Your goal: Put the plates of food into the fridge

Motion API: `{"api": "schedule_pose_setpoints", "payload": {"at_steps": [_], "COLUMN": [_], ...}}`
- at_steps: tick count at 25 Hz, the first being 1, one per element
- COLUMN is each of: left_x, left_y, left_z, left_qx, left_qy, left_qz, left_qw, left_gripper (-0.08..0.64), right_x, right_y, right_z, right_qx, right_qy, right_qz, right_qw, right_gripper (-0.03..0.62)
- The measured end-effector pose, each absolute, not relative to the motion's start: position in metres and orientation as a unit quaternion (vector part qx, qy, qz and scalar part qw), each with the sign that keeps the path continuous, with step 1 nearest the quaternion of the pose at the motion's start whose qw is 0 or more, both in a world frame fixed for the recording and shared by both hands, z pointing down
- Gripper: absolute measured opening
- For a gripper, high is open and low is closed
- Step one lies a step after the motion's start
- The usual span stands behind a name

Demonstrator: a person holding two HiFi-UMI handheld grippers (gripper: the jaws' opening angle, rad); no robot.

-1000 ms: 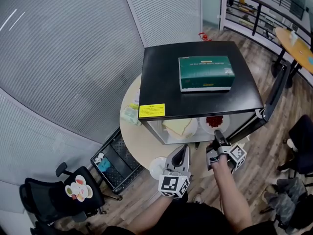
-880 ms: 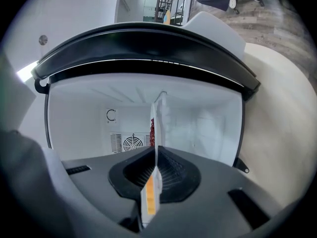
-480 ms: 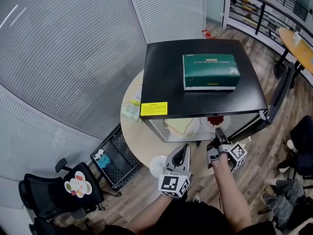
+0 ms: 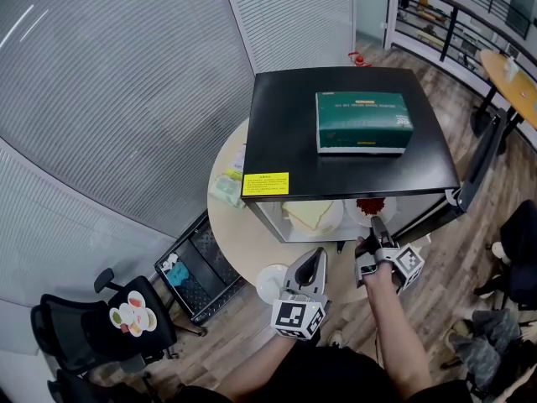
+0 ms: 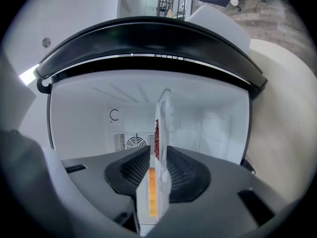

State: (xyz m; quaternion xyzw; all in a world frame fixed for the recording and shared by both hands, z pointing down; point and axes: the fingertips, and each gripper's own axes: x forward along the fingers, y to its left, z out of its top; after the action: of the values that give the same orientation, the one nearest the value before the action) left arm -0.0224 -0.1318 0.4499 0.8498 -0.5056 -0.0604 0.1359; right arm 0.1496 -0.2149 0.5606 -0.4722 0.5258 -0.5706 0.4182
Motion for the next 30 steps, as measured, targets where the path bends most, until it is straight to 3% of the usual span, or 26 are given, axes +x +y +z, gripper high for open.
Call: {"api": "schedule_pose_setpoints", "payload": {"at_steps": [15,21,22,24,30], "left_x": [-0.02,-0.015,-0.013,-0.008,0.006], "left_y": [-0.122,-0.106,-0.102,-0.093,-0.055], "left_z": [0.452,0.455,0.455,0.453,0.449], "left_qx": [0.851,0.852,0.853,0.854,0.853], "left_qy": [-0.504,-0.502,-0.501,-0.5,-0.501], "left_qz": [-0.055,-0.05,-0.049,-0.048,-0.049], "left_qw": [0.137,0.137,0.136,0.135,0.138], "left_gripper": [0.003,0.005,0.003,0.005,0.005], "right_x": [0.147,0.136,0.138,0.142,0.161], "right_y": [-0.189,-0.142,-0.134,-0.117,-0.077], "right_z": [0.57,0.588,0.587,0.581,0.548], "right_qx": [-0.478,-0.491,-0.5,-0.52,-0.553], "right_qy": [0.541,0.618,0.629,0.641,0.7], "right_qz": [-0.573,-0.554,-0.541,-0.518,-0.423], "right_qw": [0.39,0.266,0.248,0.222,0.158], "right_gripper": [0.113,0.11,0.102,0.017,0.009]}}
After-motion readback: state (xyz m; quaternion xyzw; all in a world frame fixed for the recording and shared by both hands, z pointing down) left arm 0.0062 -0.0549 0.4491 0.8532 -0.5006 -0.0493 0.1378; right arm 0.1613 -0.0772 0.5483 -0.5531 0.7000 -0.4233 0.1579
